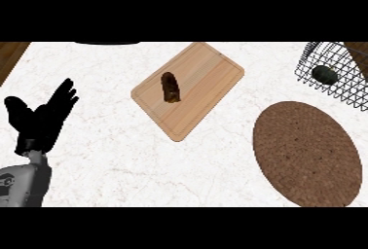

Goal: Pick the squash from the placemat and place it in the basket

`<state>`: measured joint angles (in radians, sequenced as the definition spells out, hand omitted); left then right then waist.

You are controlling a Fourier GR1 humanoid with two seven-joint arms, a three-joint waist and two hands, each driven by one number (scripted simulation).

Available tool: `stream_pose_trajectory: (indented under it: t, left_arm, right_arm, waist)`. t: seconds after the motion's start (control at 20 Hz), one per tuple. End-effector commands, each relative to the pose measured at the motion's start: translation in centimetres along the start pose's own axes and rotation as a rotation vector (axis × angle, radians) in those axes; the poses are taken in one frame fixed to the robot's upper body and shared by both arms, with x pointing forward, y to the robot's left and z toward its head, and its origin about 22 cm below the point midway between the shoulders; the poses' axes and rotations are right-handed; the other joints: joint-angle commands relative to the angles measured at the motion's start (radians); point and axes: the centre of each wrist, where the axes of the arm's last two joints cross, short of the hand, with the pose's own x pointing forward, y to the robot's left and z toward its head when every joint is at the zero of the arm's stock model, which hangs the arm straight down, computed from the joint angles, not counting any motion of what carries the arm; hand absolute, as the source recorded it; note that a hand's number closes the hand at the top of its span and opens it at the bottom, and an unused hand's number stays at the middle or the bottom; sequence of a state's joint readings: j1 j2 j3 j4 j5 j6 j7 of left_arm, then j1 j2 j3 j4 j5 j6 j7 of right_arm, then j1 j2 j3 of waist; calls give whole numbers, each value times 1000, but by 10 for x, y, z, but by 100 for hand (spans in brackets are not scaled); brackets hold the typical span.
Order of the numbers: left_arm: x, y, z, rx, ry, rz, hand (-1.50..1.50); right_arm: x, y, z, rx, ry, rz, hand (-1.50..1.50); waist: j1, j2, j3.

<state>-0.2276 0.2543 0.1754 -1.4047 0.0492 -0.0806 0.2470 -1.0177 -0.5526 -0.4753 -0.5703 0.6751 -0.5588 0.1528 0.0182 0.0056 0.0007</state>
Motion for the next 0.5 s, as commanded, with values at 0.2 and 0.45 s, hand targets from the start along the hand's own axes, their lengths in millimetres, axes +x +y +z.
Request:
stream_pose_trajectory:
  t: [0.2,0.45]
  left_arm:
    - [-1,13,1,25,4,10,0]
    - [-8,17,16,34,19,-3,0]
  right_arm:
    - [-22,-58,-28,-210,154,-287,-150]
    - [-67,-121,-40,-190,174,-314,-150]
  waist:
    - [-29,-8,0]
    - [-29,-11,-1]
